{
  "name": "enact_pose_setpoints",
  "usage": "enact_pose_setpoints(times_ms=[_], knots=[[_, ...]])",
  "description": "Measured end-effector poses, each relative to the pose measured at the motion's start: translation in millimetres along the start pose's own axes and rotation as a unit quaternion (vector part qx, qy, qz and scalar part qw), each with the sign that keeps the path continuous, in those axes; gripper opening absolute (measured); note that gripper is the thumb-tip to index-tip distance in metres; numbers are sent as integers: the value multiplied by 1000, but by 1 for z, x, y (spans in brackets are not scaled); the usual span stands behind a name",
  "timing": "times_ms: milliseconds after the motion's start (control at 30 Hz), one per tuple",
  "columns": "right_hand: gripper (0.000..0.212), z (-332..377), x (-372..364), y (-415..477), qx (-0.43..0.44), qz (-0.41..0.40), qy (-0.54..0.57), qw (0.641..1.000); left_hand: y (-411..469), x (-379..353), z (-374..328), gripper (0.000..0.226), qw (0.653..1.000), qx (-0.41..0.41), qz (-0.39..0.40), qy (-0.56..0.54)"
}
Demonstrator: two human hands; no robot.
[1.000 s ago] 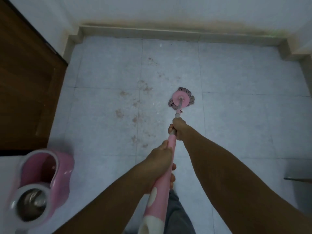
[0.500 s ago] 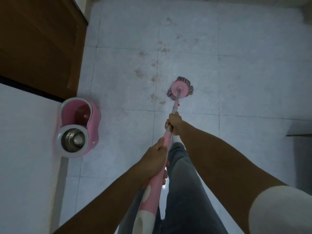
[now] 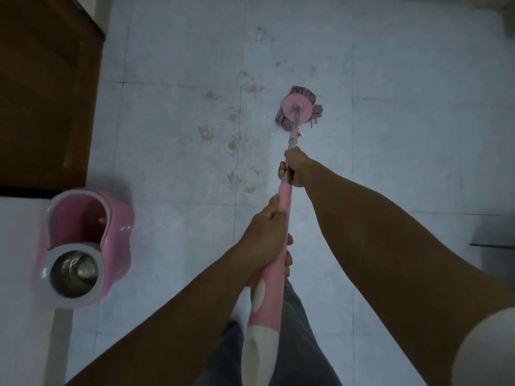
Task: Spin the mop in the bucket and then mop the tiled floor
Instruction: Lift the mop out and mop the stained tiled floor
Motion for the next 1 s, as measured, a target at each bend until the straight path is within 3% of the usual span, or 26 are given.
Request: enact_pose_setpoints(times_ms=[233,400,700,867,1000], knots=[[36,118,5,67,33,-9,-11,999,63,-15,-120,44,998,-29,18,-43],[41,146,-5,93,42,-9,-25,999,85,-5,-149,40,998,-39,15,-45],[30,93,-16,44,39,2,-60,997,37,1,-95,45,999,-19,-22,-26],[22,15,-38,-20,18,16,-74,997,-27,20,-22,32,999,4,-30,-38],[29,-58,-67,-74,1,27,-85,996,-70,51,51,43,999,7,-46,-17]])
Point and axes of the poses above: each hand's wrist, its own y-axis towards the middle knuckle, its own x-axis out of the back of the hand, z = x × y, the point moved 3 cm from there along y, towards the middle knuckle, and after that the axes turned 5 degrees about x, right-handed, at the moved point
